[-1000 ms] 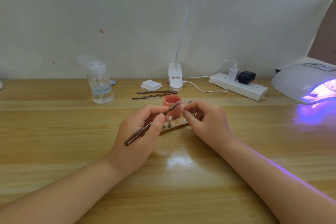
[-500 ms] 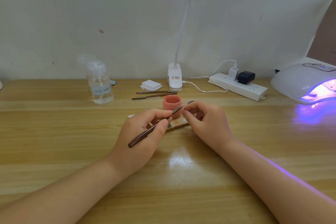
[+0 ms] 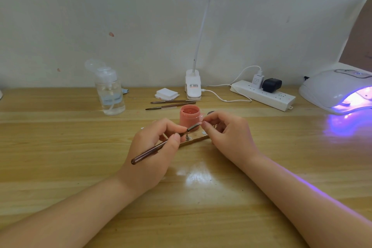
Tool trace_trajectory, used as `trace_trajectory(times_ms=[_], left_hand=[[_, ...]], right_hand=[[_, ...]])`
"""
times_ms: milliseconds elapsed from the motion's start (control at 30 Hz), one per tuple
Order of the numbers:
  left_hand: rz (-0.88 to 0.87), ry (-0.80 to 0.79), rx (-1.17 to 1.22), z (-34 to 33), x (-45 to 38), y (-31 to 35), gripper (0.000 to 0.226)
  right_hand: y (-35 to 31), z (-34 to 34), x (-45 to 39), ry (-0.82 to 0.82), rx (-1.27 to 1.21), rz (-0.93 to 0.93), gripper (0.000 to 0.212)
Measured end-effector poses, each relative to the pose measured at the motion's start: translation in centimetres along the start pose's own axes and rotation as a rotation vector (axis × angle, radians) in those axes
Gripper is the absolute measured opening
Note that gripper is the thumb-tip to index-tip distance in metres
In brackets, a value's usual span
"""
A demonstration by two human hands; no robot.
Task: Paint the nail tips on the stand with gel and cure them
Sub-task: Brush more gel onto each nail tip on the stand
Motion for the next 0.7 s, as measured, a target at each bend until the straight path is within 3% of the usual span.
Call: trace_trajectory(times_ms=[600, 700], left_hand=[[0.027, 0.039, 0.069, 0.07, 0.0, -0.44, 0.019], [0.025, 0.001, 0.05, -0.18, -0.01, -0.49, 0.018]], right_hand=[[0.76, -0.05, -0.26, -0.006, -0.013, -0.037, 0.016], [0.74, -0.04, -0.28, 0.0, -0.018, -0.033, 0.022]])
Point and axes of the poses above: each hand's wrist, its own x-axis away from the middle knuckle, its own z-axis out of the back of the hand, y = z × x, the point moved 9 cm from there along -x, towards the middle knuckle, and after that the axes turned 12 degrees about -z, right-handed, at the moved point
